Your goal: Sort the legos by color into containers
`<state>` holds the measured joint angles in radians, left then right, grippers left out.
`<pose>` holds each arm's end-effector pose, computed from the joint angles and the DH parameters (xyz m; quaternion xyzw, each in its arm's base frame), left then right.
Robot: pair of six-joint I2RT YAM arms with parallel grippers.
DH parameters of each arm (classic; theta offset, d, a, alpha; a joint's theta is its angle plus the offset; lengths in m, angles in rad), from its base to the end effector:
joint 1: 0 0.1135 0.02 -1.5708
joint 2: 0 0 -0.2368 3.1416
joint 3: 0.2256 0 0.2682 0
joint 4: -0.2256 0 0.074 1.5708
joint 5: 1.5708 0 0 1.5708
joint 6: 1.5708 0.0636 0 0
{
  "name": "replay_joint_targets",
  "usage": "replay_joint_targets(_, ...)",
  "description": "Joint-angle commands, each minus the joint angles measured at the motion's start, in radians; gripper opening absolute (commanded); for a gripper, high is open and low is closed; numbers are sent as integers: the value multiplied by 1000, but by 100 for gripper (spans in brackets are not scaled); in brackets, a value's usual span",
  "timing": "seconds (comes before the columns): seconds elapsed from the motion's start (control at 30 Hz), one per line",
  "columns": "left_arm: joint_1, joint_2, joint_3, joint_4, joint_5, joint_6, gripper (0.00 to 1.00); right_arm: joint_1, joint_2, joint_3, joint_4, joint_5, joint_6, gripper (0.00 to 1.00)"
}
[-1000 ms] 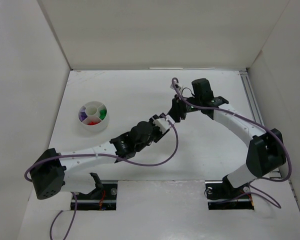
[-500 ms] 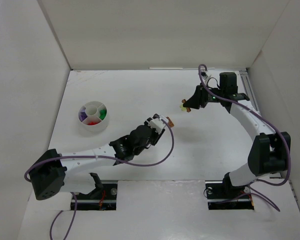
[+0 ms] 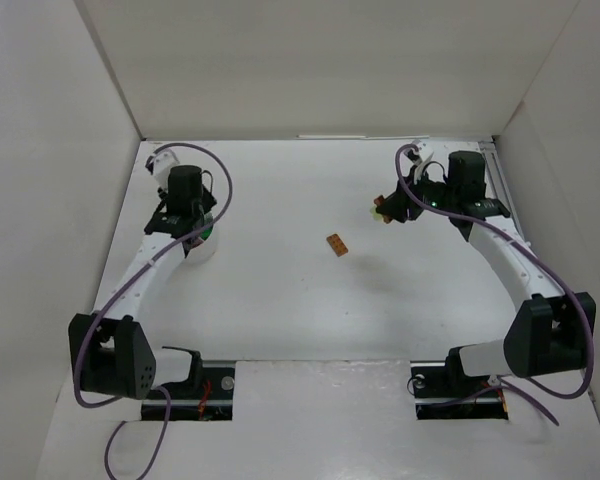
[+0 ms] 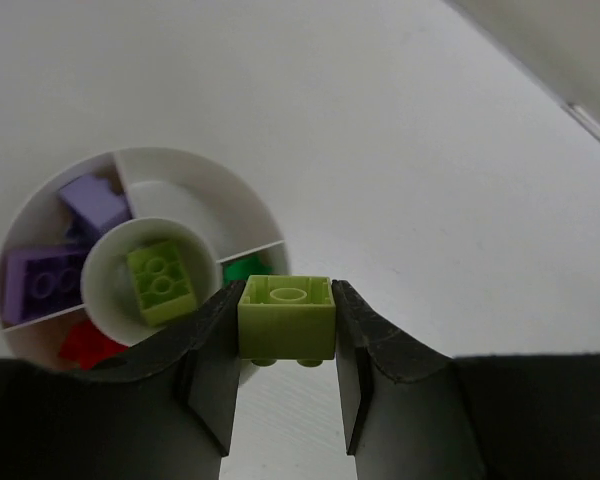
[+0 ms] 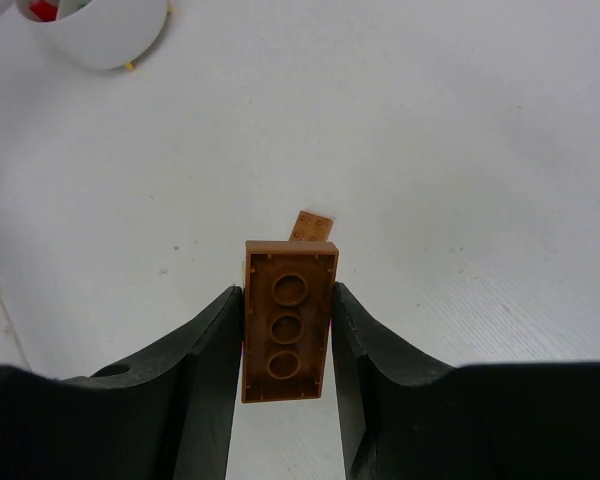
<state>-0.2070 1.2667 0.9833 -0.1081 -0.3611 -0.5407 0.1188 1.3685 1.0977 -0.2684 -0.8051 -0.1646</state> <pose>0.3376 -0.0479 0.2730 -0.2342 0.7897 -0.0608 0.5638 0.3338 0.0860 0.2727 -0.3043 0.7651 0.3303 0.4615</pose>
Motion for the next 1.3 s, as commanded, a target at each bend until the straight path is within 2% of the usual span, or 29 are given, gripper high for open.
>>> replay_joint_targets(0.0, 89, 36, 46, -163, 33, -143, 0, -2, -22, -10, 49, 37, -50, 11)
replay_joint_targets(0.1, 162, 83, 68, -209, 33, -156, 0, -11, -13, -10, 49, 37, -59, 12)
replay_joint_targets(0.4, 219, 106, 89, -209, -7, -146, 0, -21, 6, -10, 40, 37, -69, 12)
replay_joint_targets(0.43, 219, 106, 89, -209, -7, -146, 5, -21, 6, -10, 40, 37, -69, 12)
replay_joint_targets(0.5, 219, 106, 89, -209, -7, -146, 22, -21, 6, -10, 31, 37, -78, 12)
replay_joint_targets(0.6, 219, 97, 77, -190, 5, -133, 31, -21, 6, -10, 31, 37, -78, 12)
replay_joint_targets(0.7, 219, 86, 55, -179, 16, -123, 33, -21, 6, -10, 31, 27, -78, 12)
replay_joint_targets(0.8, 219, 63, 46, -157, 16, -111, 46, -21, 6, -10, 31, 18, -78, 12)
replay_joint_targets(0.83, 219, 63, 46, -157, 28, -111, 55, -21, 6, -10, 31, 9, -87, 12)
replay_joint_targets(0.93, 219, 53, 46, -157, 39, -102, 66, -21, 6, -10, 21, 9, -87, 12)
replay_joint_targets(1.07, 219, 13, 46, -157, 73, -102, 67, -21, 6, -10, 21, -23, -87, 13)
replay_joint_targets(1.17, 219, -45, 20, -118, 151, -75, 67, -12, 6, -19, 46, -72, -87, 13)
replay_joint_targets(1.23, 219, -113, -9, -59, 238, -44, 70, -11, 17, -19, 70, -110, -87, 13)
replay_joint_targets(1.27, 209, -137, -29, -18, 374, 12, 71, 2, 17, -19, 81, -170, -87, 13)
